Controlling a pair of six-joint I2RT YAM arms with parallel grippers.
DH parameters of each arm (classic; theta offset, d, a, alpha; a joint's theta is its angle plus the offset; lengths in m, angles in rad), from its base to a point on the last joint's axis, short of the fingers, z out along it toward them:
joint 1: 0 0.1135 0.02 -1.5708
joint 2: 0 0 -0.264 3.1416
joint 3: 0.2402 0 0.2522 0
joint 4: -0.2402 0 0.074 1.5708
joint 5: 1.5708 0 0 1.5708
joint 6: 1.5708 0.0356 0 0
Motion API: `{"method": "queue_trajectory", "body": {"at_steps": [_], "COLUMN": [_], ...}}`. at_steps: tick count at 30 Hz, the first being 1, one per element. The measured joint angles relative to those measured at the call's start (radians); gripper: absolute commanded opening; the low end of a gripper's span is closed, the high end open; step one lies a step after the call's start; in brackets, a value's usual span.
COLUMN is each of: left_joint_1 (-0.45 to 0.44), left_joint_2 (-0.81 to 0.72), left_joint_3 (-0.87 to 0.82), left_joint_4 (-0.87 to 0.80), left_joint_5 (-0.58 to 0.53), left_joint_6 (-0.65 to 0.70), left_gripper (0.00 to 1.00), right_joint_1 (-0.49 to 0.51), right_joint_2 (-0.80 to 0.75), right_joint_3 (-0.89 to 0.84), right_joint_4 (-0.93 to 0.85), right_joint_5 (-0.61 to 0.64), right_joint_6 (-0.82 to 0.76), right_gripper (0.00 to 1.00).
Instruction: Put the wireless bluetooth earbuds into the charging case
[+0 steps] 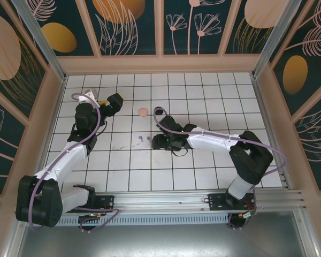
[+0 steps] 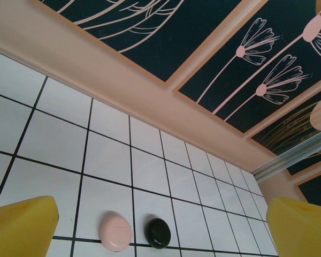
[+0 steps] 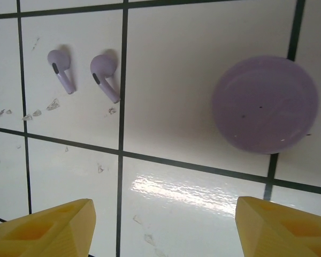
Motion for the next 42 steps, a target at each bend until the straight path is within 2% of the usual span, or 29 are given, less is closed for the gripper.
{"method": "queue_trajectory", "body": {"at_steps": [34, 42], "left_joint_1": [0.000, 0.000], "left_joint_2": [0.001, 0.001], "left_joint_3": [0.017, 0.017], "left_joint_4": [0.002, 0.002], "left_joint_5": [0.008, 0.008], "left_joint_6": [0.003, 0.007], "left_gripper": [0.99, 0.99], "right_joint_1": [-0.111, -0.160], "right_joint_2": [0.163, 0.188], "right_joint_3": [0.098, 0.177], "right_joint_4": [0.017, 0.010], "right_joint_5": [-0.007, -0.006], "right_joint_6": [-0.035, -0.045], "right_gripper": [0.69, 0.69]}}
